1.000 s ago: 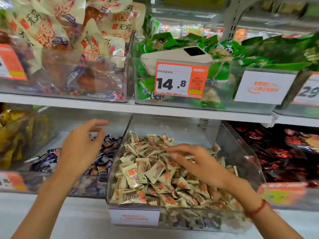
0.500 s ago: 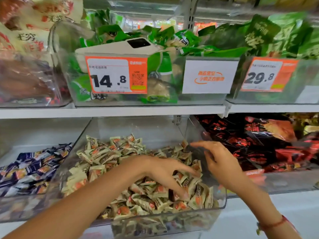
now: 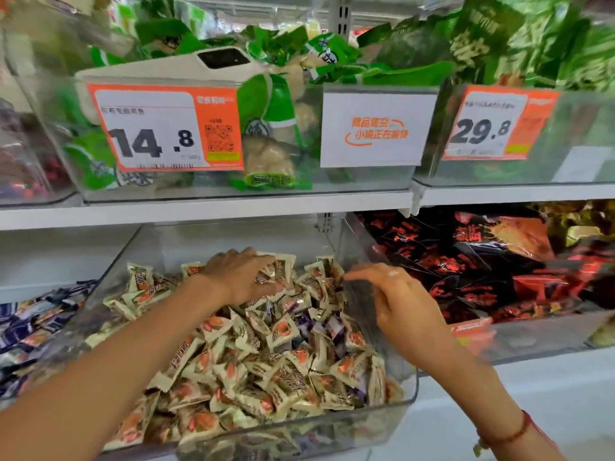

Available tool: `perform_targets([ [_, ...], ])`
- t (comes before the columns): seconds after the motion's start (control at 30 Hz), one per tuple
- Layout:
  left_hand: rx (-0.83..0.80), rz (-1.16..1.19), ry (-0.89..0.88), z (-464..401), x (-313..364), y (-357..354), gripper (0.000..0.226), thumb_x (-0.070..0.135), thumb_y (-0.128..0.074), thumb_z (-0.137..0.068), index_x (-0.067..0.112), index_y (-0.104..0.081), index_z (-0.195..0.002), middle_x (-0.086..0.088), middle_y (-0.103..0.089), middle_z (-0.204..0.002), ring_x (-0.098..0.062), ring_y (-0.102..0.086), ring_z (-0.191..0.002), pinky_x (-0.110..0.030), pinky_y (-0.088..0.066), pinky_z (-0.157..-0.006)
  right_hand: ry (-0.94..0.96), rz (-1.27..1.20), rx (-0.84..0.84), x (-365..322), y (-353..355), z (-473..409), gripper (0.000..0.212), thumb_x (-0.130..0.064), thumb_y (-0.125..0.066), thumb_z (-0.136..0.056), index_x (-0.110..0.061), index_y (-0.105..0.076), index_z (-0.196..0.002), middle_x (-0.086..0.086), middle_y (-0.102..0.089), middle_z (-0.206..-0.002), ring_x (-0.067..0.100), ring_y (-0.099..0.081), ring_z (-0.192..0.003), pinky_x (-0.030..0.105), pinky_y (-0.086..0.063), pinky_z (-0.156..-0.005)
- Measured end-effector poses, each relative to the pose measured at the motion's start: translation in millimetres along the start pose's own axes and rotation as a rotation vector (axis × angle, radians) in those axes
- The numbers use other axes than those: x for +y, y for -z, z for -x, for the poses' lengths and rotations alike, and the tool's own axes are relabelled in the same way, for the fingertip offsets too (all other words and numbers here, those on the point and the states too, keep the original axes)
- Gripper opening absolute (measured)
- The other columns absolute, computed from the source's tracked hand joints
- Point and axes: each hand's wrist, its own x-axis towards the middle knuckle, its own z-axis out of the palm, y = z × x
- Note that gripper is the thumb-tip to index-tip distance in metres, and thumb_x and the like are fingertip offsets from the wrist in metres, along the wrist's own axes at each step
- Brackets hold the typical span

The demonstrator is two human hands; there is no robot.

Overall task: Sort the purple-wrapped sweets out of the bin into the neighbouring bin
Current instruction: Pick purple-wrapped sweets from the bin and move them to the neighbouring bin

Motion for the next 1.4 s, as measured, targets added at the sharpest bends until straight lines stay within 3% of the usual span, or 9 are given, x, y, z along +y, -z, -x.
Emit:
perform_targets([
  [0.2, 0.278, 0.164, 0.113, 27.1, -17.7, 2.1, 0.061, 0.051, -0.055, -0.090, 0.033, -0.034, -0.144, 0.003, -0.037, -0.148, -0.022, -0.036, -0.134, -0.039, -0.033, -0.105, -0.025, -0.029, 0.045, 1.8, -4.0, 0.9, 0.048, 0.006, -0.041, -0.091, -0.024, -0.063, -0.121, -0.004, -0.059, -0.123, 0.019, -0.052, -0.112, 0.021, -0.037, -0.079],
  [0.33, 0.467, 0.358, -0.002, 45.0, -10.5, 1.7, 0.047, 0.032, -0.059, -0.092, 0.036, -0.044, -0.136, 0.012, -0.042, -0.144, -0.011, -0.049, -0.122, -0.035, -0.039, -0.101, 0.014, 0.044, 0.146, -0.2, -3.6, 0.4, 0.043, 0.012, -0.054, -0.081, -0.019, -0.070, -0.107, 0.000, -0.067, -0.109, 0.026, -0.058, -0.104, 0.037, -0.050, -0.083],
  [0.47, 0.114, 0.383, -0.264, 42.8, -6.2, -9.1, 0.039, 0.046, -0.042, -0.097, 0.042, -0.043, -0.136, 0.016, -0.037, -0.146, -0.007, -0.034, -0.135, -0.040, -0.023, -0.116, 0.171, 0.263, 0.259, -14.4, 3.9, -5.3, 0.037, 0.008, -0.074, -0.068, -0.017, -0.074, -0.095, 0.001, -0.069, -0.099, 0.029, -0.060, -0.098, 0.038, -0.048, -0.075],
  [0.57, -0.030, 0.127, -0.193, 36.7, -13.0, -15.4, 0.043, 0.055, -0.031, -0.098, 0.037, -0.051, -0.131, 0.015, -0.037, -0.147, -0.011, -0.024, -0.139, -0.042, -0.009, -0.117, 0.234, 0.182, 0.071, -45.0, 3.7, -16.1, 0.037, 0.002, -0.063, -0.083, -0.023, -0.070, -0.109, -0.005, -0.067, -0.107, 0.023, -0.060, -0.099, 0.036, -0.053, -0.071],
  [0.7, 0.044, 0.086, -0.078, 42.6, -35.6, -9.5, 0.023, 0.046, -0.047, -0.094, 0.041, -0.062, -0.110, 0.014, -0.045, -0.135, -0.012, -0.032, -0.132, -0.041, -0.025, -0.112, 0.086, 0.159, -0.354, -55.3, -38.8, -55.4, 0.036, -0.013, -0.049, -0.093, -0.027, -0.063, -0.123, 0.003, -0.064, -0.122, 0.027, -0.059, -0.112, 0.039, -0.049, -0.090],
  [0.87, 0.121, 0.043, -0.023, 55.5, -50.8, -4.9, 0.014, 0.032, -0.054, -0.093, 0.040, -0.055, -0.104, 0.019, -0.031, -0.148, -0.010, -0.019, -0.137, -0.040, -0.023, -0.108, -0.032, 0.246, -0.613, -59.9, -91.2, -86.5, 0.042, -0.036, -0.055, -0.096, -0.017, -0.050, -0.133, 0.010, -0.051, -0.133, 0.032, -0.049, -0.123, 0.040, -0.044, -0.098],
  [1.1, 0.138, 0.195, 0.018, 41.3, -56.8, 1.7, 0.022, 0.021, -0.060, -0.088, 0.043, -0.055, -0.087, 0.016, -0.041, -0.141, -0.012, -0.026, -0.134, -0.036, -0.026, -0.105, -0.045, 0.068, -0.554, -62.0, -100.5, -89.5, 0.022, -0.017, -0.063, -0.090, -0.016, -0.067, -0.112, 0.006, -0.064, -0.119, 0.025, -0.060, -0.108, 0.037, -0.050, -0.093],
  [1.3, 0.302, 0.254, -0.001, 37.8, -36.4, 14.6, 0.025, 0.019, -0.064, -0.082, 0.041, -0.058, -0.091, 0.010, -0.049, -0.136, -0.014, -0.038, -0.127, -0.033, -0.031, -0.103, -0.124, -0.017, -0.296, -50.9, -46.8, -57.7, 0.016, -0.020, -0.062, -0.090, -0.014, -0.068, -0.103, 0.003, -0.068, -0.101, 0.021, -0.062, -0.095, 0.030, -0.047, -0.076],
  [1.4, 0.319, 0.362, -0.084, 14.5, -17.7, 11.0, 0.022, 0.023, -0.061, -0.088, 0.036, -0.061, -0.106, 0.008, -0.056, -0.129, -0.015, -0.048, -0.119, -0.033, -0.043, -0.092, -0.130, -0.076, -0.147, -45.8, -20.9, -48.4, 0.017, -0.019, -0.061, -0.092, -0.015, -0.066, -0.108, -0.004, -0.063, -0.079, 0.008, -0.056, -0.064, 0.024, -0.040, -0.060],
])
